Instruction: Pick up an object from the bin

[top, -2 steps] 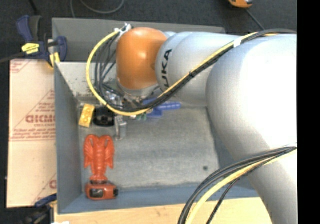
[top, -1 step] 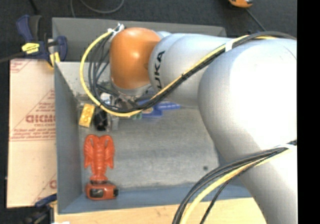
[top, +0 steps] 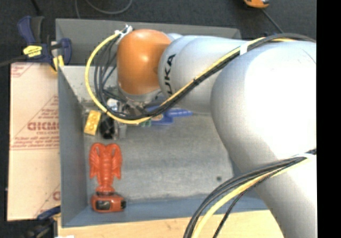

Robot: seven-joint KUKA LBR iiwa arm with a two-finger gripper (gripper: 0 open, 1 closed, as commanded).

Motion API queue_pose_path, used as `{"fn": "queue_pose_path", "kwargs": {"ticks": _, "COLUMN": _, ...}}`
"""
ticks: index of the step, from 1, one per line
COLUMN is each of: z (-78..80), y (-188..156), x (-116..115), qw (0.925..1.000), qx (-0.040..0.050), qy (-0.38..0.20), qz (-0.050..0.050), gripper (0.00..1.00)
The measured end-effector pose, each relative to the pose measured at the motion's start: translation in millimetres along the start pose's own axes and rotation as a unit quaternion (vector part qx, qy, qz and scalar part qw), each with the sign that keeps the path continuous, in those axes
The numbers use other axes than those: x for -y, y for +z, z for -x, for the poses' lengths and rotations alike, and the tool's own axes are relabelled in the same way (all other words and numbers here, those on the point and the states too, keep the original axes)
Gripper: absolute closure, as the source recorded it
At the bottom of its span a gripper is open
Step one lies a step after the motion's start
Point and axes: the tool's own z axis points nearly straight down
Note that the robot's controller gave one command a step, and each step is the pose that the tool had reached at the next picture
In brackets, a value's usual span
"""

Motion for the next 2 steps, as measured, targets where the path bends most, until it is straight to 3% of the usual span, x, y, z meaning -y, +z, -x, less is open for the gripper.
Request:
{"fn": "queue_pose_path", "kwargs": {"ticks": 1, "z": -2.9, "y": -53.6, "x": -7.3, "qw": 1.0000, "qx": -0.0039, "qy": -0.002, "qz": 0.000, "gripper": 1.00}}
{"fn": "queue_pose_path", "kwargs": {"ticks": 2, "z": -13.4, "y": -100.3, "x": 27.3, "qw": 1.0000, "qx": 0.0001, "qy": 0.009, "qz": 0.000, "gripper": 1.00}}
